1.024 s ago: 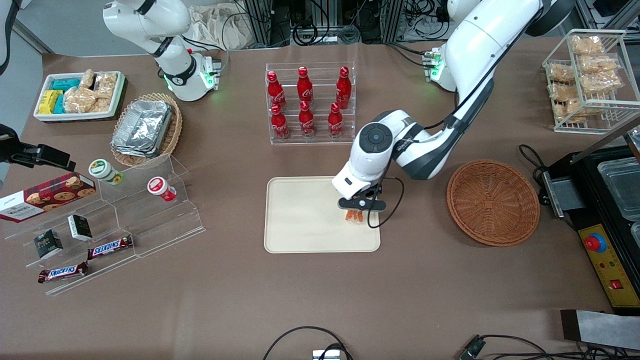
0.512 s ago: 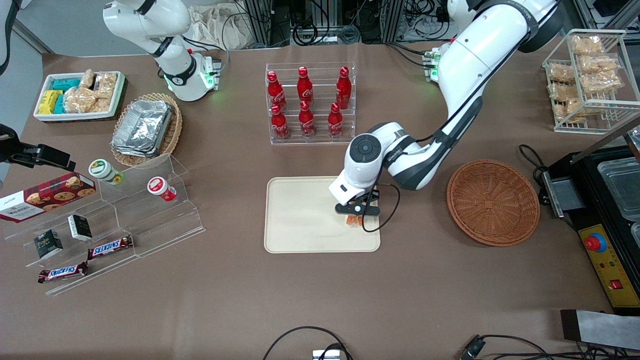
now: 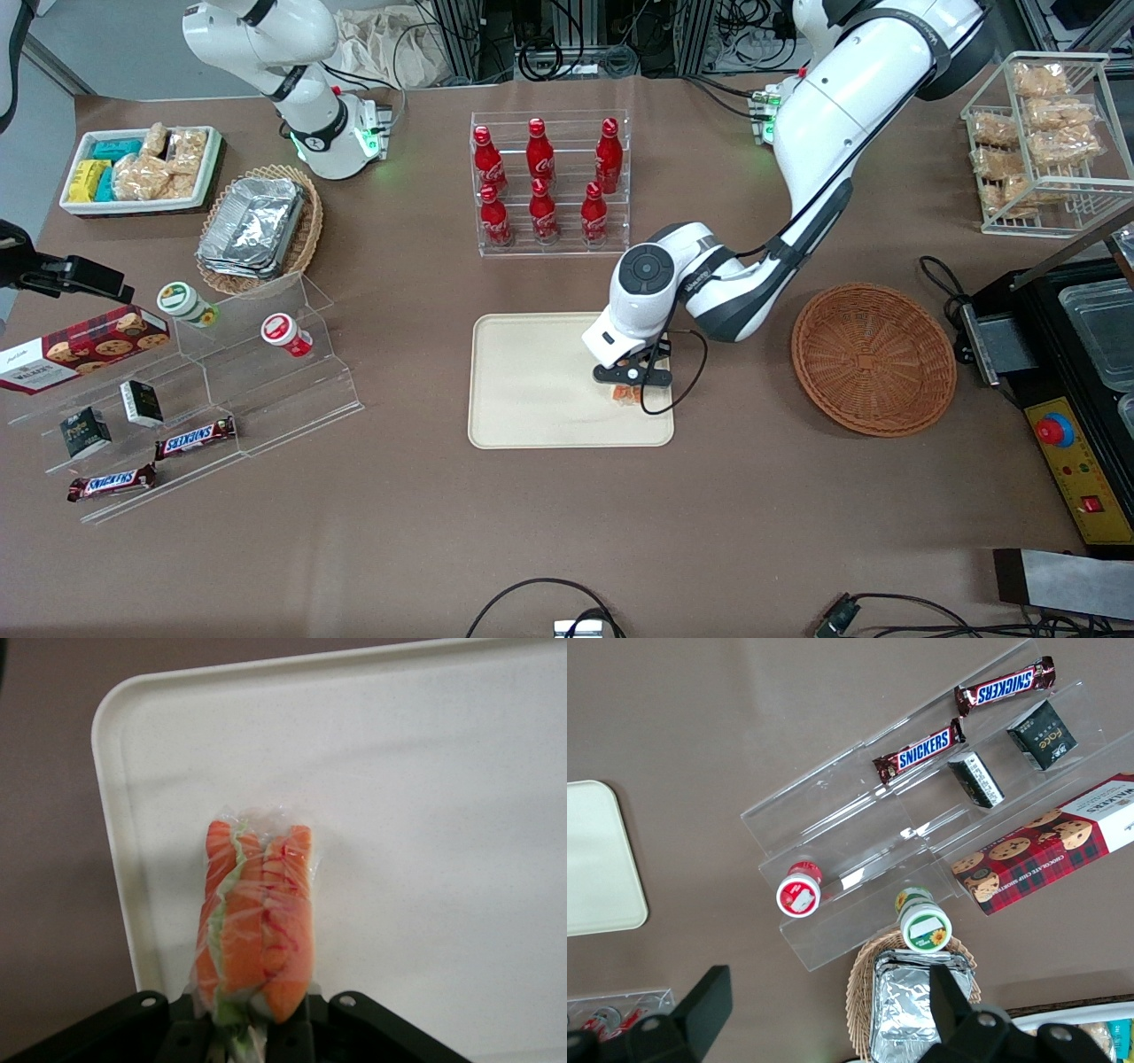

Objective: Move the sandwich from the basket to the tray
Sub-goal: 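Lower the sandwich onto the tray and open the left gripper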

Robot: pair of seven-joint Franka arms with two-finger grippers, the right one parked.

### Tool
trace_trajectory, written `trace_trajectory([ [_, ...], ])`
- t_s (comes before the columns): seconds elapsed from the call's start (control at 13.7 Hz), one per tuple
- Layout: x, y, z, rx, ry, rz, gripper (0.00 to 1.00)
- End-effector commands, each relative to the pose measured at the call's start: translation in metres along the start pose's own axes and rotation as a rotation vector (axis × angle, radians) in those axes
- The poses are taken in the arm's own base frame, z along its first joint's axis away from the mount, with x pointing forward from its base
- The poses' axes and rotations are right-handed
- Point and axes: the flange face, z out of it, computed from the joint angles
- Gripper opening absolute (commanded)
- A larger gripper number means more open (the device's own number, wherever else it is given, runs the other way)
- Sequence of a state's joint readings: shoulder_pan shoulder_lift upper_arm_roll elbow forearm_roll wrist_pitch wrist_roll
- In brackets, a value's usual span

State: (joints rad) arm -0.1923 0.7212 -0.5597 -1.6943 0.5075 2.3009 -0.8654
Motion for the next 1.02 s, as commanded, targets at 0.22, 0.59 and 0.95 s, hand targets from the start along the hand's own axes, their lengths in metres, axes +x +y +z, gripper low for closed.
trace_trajectory([
  [0.22, 0.002, 0.005, 0.013, 0.054, 0.035, -0.017, 0.63],
  [0.59, 0.009, -0.001, 0.005, 0.052, 0.048, -0.03, 1.0],
  [0.95, 0.044, -0.019, -0.035, 0.066, 0.075, -0.094, 1.0],
])
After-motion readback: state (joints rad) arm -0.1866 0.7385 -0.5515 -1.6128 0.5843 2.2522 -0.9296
